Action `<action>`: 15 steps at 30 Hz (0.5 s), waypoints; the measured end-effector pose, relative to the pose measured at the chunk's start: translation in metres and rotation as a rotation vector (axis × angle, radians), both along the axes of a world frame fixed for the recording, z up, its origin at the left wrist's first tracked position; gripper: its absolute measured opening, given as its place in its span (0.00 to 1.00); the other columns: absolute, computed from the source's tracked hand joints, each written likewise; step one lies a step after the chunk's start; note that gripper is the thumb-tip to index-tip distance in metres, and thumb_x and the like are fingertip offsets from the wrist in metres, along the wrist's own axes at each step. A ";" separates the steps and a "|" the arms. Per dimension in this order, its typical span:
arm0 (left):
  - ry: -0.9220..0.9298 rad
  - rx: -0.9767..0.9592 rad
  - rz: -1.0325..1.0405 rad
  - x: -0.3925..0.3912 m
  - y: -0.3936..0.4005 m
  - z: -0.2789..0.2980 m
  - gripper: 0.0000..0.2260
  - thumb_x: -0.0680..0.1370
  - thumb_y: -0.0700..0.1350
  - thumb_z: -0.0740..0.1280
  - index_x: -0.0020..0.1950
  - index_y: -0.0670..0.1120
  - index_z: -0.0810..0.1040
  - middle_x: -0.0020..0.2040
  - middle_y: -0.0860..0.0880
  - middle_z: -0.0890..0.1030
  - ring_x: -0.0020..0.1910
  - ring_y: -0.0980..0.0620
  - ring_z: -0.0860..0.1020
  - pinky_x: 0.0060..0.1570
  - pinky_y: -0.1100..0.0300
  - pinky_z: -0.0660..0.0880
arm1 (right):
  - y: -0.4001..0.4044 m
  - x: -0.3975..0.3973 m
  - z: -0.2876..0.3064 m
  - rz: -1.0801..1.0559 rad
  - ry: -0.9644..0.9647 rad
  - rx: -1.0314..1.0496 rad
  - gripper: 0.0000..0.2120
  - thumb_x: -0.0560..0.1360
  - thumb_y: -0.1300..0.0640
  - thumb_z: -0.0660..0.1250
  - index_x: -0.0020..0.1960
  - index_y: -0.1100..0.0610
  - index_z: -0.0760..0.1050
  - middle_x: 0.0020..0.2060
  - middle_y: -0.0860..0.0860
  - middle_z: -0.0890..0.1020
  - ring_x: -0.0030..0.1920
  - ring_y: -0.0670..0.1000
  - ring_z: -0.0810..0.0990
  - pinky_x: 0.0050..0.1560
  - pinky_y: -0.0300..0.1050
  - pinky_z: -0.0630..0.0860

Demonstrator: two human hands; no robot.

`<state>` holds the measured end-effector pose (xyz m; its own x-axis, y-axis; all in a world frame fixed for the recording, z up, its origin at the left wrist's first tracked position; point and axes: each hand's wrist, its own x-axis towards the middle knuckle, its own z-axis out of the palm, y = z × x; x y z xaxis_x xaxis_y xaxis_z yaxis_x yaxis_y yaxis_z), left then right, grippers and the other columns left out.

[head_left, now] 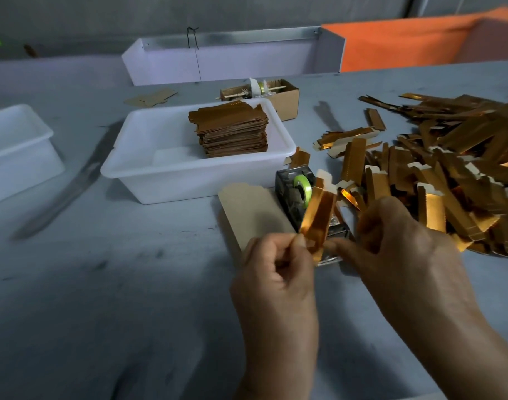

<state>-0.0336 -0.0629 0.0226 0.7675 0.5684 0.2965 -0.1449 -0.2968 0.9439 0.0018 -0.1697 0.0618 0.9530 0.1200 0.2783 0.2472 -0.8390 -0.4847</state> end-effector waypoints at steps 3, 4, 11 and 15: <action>0.025 -0.086 -0.028 0.002 0.005 0.004 0.04 0.74 0.49 0.67 0.41 0.52 0.81 0.38 0.49 0.83 0.36 0.53 0.82 0.36 0.53 0.81 | -0.002 0.002 0.000 0.043 0.218 0.402 0.26 0.55 0.32 0.63 0.44 0.48 0.69 0.32 0.46 0.77 0.34 0.43 0.78 0.34 0.36 0.72; 0.034 -0.084 -0.046 0.002 0.005 0.006 0.04 0.75 0.48 0.68 0.41 0.52 0.81 0.38 0.49 0.83 0.37 0.53 0.83 0.37 0.53 0.81 | -0.001 0.002 -0.002 0.078 0.331 0.516 0.27 0.53 0.32 0.64 0.45 0.47 0.71 0.34 0.47 0.79 0.36 0.45 0.79 0.36 0.37 0.75; 0.107 -0.088 -0.122 0.003 0.006 0.008 0.05 0.76 0.45 0.68 0.42 0.52 0.82 0.39 0.49 0.84 0.39 0.52 0.83 0.39 0.61 0.80 | 0.005 0.008 -0.014 0.181 0.507 0.848 0.14 0.61 0.50 0.69 0.40 0.59 0.77 0.35 0.60 0.77 0.35 0.50 0.79 0.32 0.28 0.73; 0.169 -0.190 -0.161 0.004 0.011 0.011 0.05 0.76 0.43 0.69 0.40 0.51 0.82 0.37 0.51 0.84 0.36 0.54 0.84 0.36 0.61 0.81 | 0.007 0.009 -0.013 0.244 0.529 0.899 0.07 0.63 0.53 0.68 0.39 0.51 0.81 0.35 0.53 0.83 0.38 0.46 0.82 0.36 0.27 0.74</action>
